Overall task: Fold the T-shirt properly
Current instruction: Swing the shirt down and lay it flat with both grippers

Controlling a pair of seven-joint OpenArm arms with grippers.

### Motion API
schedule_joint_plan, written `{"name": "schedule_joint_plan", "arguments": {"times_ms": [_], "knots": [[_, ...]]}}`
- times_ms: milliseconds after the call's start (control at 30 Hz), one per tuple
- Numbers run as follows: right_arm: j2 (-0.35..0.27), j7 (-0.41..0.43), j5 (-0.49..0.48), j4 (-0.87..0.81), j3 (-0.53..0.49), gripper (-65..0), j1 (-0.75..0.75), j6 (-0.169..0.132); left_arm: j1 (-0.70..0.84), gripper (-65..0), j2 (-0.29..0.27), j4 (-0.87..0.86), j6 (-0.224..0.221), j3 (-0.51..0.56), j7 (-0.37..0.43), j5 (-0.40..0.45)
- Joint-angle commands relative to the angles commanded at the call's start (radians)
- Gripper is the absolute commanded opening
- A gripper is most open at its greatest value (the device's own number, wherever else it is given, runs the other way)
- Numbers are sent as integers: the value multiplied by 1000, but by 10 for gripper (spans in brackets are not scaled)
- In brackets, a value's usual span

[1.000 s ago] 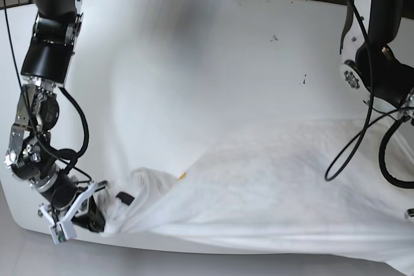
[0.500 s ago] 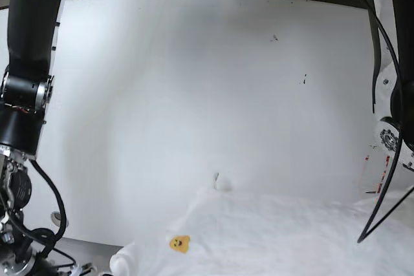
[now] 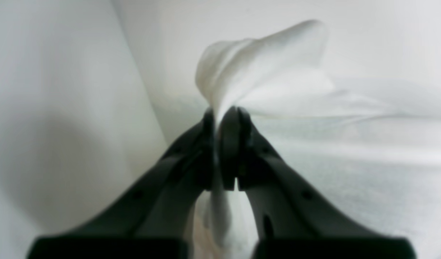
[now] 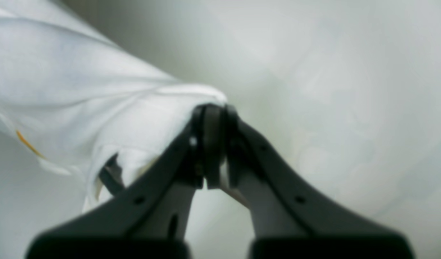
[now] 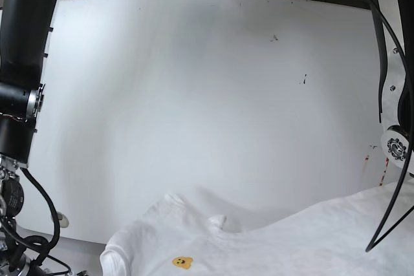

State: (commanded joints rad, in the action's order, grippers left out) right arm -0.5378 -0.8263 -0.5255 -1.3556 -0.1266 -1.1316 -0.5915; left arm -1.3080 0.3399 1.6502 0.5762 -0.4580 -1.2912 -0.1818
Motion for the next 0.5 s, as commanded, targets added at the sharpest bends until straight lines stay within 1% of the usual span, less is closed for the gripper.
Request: {"name": "schedule_joint_plan", "arguments": {"times_ms": [100, 200, 267, 400, 500], "knots": [[-5, 0, 0, -44, 6, -650, 68, -15, 57, -650, 0, 58, 0, -2, 0, 0], [-23, -2, 0, -103, 44, -650, 153, -18, 140, -650, -3, 112, 0, -3, -3, 0], [-21, -2, 0, -140, 75, -650, 227, -20, 203, -650, -5, 149, 0, -3, -8, -8], [-20, -2, 0, -198, 121, -650, 348, -20, 319, -650, -5, 189, 0, -6, -8, -60], [-18, -2, 0, -245, 153, -650, 450, -20, 417, -650, -5, 207, 0, -40, -6, -117]]}}
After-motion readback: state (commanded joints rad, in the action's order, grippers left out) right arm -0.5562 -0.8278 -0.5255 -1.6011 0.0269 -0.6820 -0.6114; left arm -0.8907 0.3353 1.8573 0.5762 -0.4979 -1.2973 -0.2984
